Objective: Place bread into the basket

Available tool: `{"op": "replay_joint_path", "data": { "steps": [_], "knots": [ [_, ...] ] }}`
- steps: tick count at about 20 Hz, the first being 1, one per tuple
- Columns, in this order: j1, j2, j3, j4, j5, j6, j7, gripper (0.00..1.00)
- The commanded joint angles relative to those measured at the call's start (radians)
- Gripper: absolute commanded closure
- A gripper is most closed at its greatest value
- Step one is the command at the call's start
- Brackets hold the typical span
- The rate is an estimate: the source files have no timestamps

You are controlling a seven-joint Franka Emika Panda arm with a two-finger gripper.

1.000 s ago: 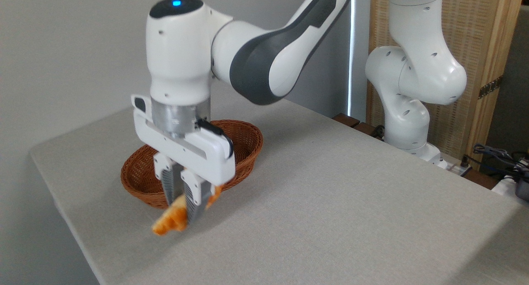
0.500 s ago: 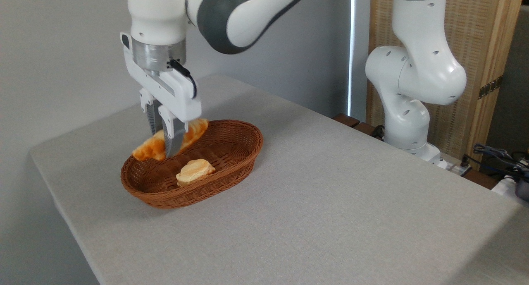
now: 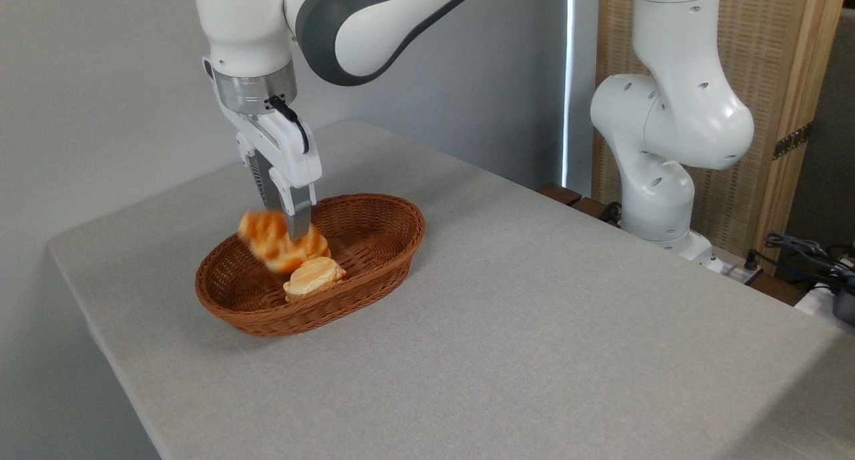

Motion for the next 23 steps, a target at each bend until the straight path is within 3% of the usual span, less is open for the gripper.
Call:
{"op": "replay_joint_path", "data": {
  "steps": [1, 6, 13, 23],
  "knots": [
    [0.002, -0.005, 0.007, 0.008, -0.01, -0.02, -0.007, 0.0],
    [0.013, -0.032, 0.019, 0.009, 0.002, -0.019, -0.003, 0.0],
    [0.013, -0.075, 0.117, 0.037, 0.114, -0.019, -0.005, 0.0],
    [0.013, -0.114, 0.198, 0.037, 0.112, -0.02, 0.001, 0.0]
  ]
}}
